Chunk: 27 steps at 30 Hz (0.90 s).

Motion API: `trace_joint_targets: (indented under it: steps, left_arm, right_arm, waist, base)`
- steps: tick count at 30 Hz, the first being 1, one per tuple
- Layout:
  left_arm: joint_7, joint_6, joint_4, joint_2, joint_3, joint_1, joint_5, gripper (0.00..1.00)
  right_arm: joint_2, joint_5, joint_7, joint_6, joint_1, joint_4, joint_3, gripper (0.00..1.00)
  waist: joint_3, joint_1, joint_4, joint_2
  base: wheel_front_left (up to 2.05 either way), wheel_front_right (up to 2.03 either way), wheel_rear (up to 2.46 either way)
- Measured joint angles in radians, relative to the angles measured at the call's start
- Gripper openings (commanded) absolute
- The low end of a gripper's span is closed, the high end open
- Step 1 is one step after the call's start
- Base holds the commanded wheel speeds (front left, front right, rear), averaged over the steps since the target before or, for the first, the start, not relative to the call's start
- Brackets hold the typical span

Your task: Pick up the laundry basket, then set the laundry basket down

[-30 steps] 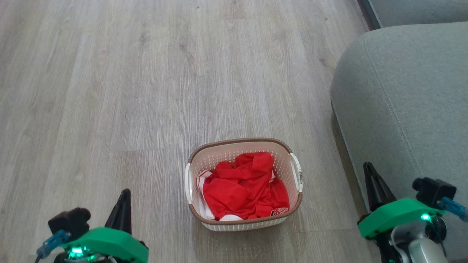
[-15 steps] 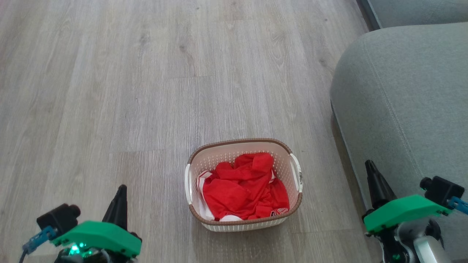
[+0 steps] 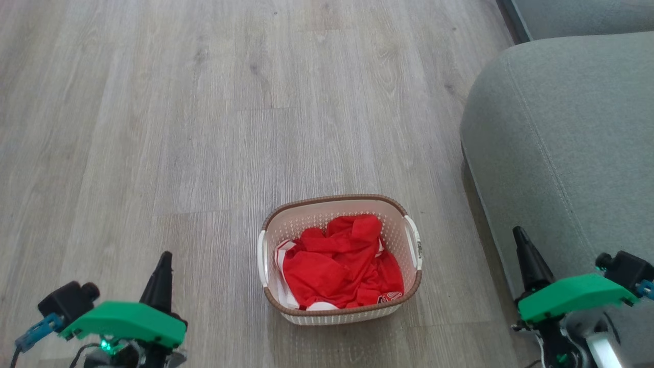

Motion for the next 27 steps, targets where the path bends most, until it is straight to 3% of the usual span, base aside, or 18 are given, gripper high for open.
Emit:
trace_joint_targets:
  steps: [27]
  left_arm:
    - [0.026, -0.030, 0.046, -0.021, 0.047, -0.041, -0.295, 0.00]
  right_arm:
    - [-0.083, 0.399, -0.036, 0.000, -0.022, 0.017, 0.067, 0.00]
  waist:
    - [-0.006, 0.0000, -0.004, 0.0000]
  base:
    - [0.00, 0.00, 0.00]
